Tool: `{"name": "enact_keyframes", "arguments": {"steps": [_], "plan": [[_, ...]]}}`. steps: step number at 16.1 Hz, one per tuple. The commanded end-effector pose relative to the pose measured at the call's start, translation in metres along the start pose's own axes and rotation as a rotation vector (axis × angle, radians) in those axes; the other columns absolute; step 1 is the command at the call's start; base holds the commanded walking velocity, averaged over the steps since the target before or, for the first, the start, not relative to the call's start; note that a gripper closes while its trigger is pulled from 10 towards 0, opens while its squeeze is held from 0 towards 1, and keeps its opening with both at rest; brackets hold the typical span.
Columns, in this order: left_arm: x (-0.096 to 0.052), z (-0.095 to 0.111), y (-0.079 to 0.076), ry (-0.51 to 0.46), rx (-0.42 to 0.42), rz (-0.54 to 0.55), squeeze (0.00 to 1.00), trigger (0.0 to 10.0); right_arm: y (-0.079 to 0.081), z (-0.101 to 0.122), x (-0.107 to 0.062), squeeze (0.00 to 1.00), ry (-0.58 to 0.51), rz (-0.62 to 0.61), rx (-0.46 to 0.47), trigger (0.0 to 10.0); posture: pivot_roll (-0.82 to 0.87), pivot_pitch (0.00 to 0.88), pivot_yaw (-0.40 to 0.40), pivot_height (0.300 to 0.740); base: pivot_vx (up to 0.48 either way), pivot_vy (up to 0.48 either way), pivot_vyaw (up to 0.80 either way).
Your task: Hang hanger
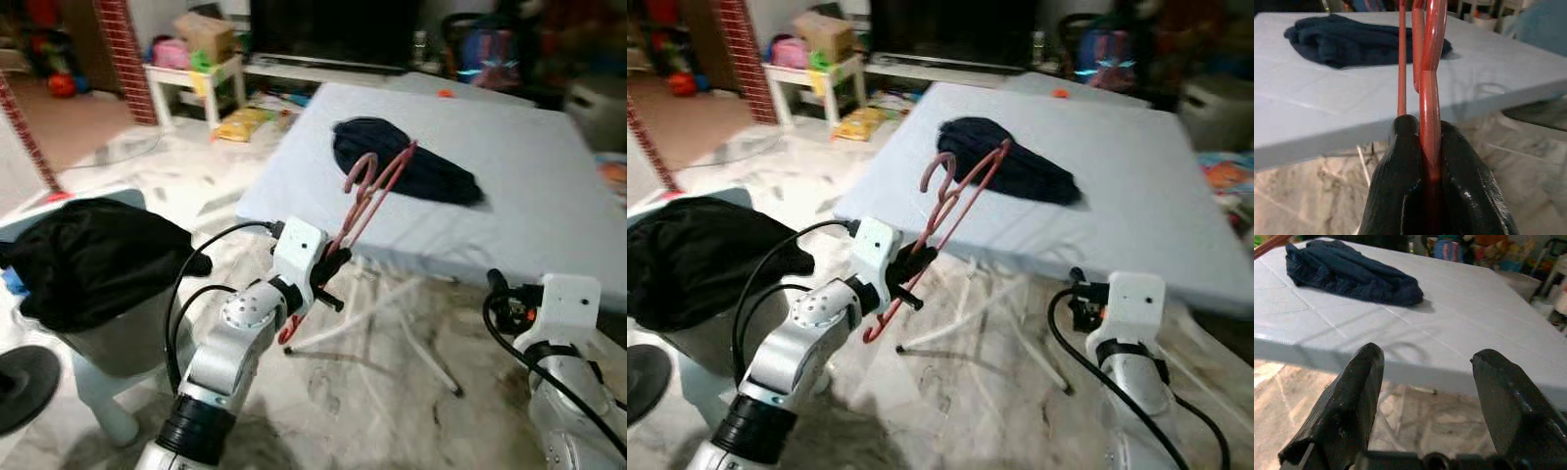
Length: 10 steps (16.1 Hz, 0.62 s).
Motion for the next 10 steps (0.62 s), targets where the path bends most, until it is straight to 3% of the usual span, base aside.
{"name": "enact_keyframes", "arguments": {"steps": [1, 6, 8, 9, 10], "plan": [[-0.002, -0.007, 0.008, 0.025, 0.012, 0.025, 0.0, 10.0, 0.002, 0.003, 0.0, 0.0, -0.007, 0.007, 0.002, 10.0, 0.04, 0.0, -0.055, 0.74, -0.285, 0.0, 0.0], [-0.007, -0.038, 0.008, 0.113, 0.043, -0.006, 0.0, 10.0, 0.001, -0.003, -0.003, 0.0, 0.019, 0.017, -0.01, 10.0, 0.03, 0.0, -0.054, 0.74, -0.055, 0.0, 0.0], [-0.01, -0.052, 0.006, 0.146, 0.067, -0.084, 0.0, 10.0, -0.002, -0.005, -0.003, 0.0, 0.032, 0.038, -0.055, 10.0, 0.02, 0.0, -0.052, 0.74, 0.0, 0.0, 0.0], [-0.012, -0.056, 0.005, 0.152, 0.073, -0.155, 0.0, 10.0, -0.004, -0.007, -0.004, 0.0, 0.045, 0.073, -0.096, 10.0, 0.02, 0.0, -0.051, 0.74, 0.0, 0.0, 0.0], [-0.017, -0.061, 0.001, 0.165, 0.125, -0.267, 0.0, 10.0, -0.006, -0.009, -0.008, 0.0, 0.049, 0.19, -0.243, 10.0, 0.01, 0.0, -0.048, 0.74, 0.0, 0.0, 0.0]]}}
Point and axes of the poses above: a point about 5 cm out from each wrist's last joint towards the gripper, its own x axis pointing out of the wrist towards the gripper, its own z axis along the axis of the wrist's last joint, y = z × x, the point moved 4 cm from there along x, pointing out of the wrist towards the gripper, and after that the axes turned 2 degrees about -x, right-handed, at the moved point
